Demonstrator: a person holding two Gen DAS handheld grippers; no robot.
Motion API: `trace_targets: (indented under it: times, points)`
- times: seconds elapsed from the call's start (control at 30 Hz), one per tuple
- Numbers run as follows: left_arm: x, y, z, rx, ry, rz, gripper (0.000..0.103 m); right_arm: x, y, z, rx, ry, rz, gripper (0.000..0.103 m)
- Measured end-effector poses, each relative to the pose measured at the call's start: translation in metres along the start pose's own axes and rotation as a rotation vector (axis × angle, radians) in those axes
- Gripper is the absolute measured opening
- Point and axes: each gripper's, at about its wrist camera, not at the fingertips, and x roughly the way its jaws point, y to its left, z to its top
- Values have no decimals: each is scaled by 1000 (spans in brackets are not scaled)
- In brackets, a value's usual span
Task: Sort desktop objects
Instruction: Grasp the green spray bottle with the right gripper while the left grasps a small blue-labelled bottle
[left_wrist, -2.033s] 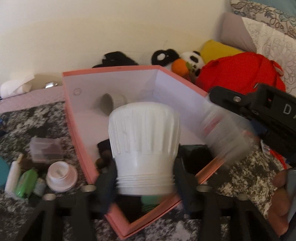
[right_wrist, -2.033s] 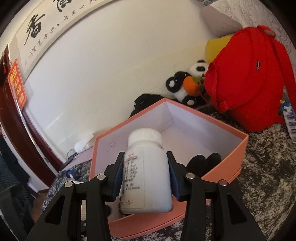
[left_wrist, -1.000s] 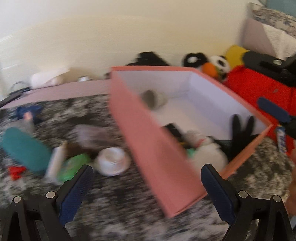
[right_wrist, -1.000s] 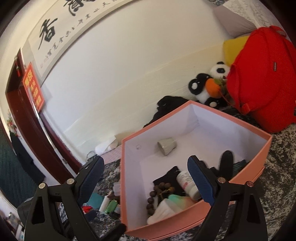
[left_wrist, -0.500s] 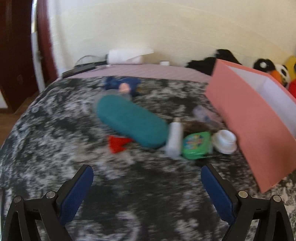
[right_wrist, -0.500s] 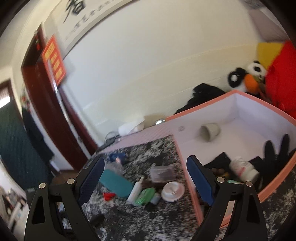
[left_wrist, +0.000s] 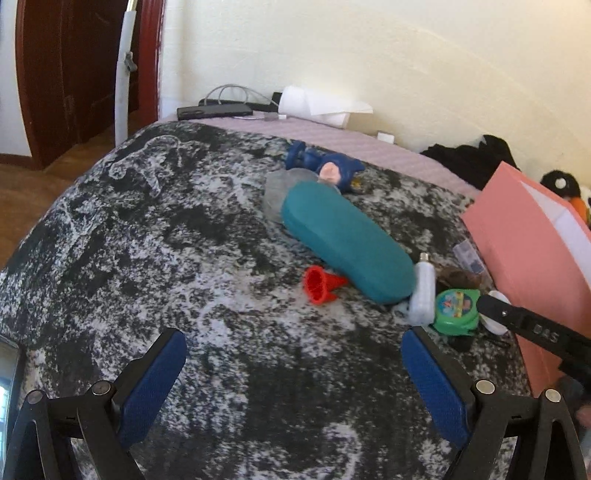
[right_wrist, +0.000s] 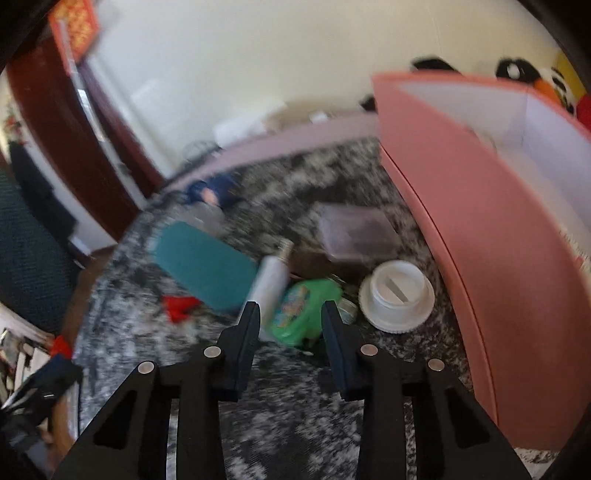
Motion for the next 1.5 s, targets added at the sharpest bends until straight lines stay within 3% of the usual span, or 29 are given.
trace_targets:
  times: [0.27, 0.4, 0.47, 0.53, 0.63, 0.8, 0.9, 0.93, 1.07, 1.23, 1.43, 1.5]
  points:
    - [8, 25, -1, 5, 14, 35, 97, 38, -32, 15, 130, 32, 83, 40]
    - [9, 35, 0, -22, 20, 37, 97, 45, -29, 20, 138, 29, 96, 45]
    - [9, 37, 0, -28, 21, 43, 97, 44, -24, 20, 122, 25, 98, 52]
    - [11, 38, 0, -31, 26, 44, 97, 41, -19, 19, 115, 26, 109, 52]
    - [11, 35, 0, -29, 29, 38, 97, 38, -7, 13, 81, 39, 133, 46]
    - [10, 24, -3, 1, 28, 42, 97, 50, 17, 0, -36, 74, 59, 39]
    - [12, 21, -4, 12, 35, 50, 97, 53, 14, -1, -23, 56, 58, 33]
    - [13, 20, -4, 11, 37, 49, 97, 50, 11, 0, -21, 48, 46, 21]
    - [16, 14, -2, -2, 42, 34, 97, 29, 9, 2, -23, -8, 63, 22]
    - [20, -17, -3, 37, 32, -17, 97, -20, 11, 8, -17, -125, 112, 22]
    - [37, -93, -13, 176, 14, -127, 96, -73, -1, 18, 13, -253, 108, 22]
    - [47, -123, -18, 223, 19, -168, 85, -81, -8, 22, 33, -270, 116, 22]
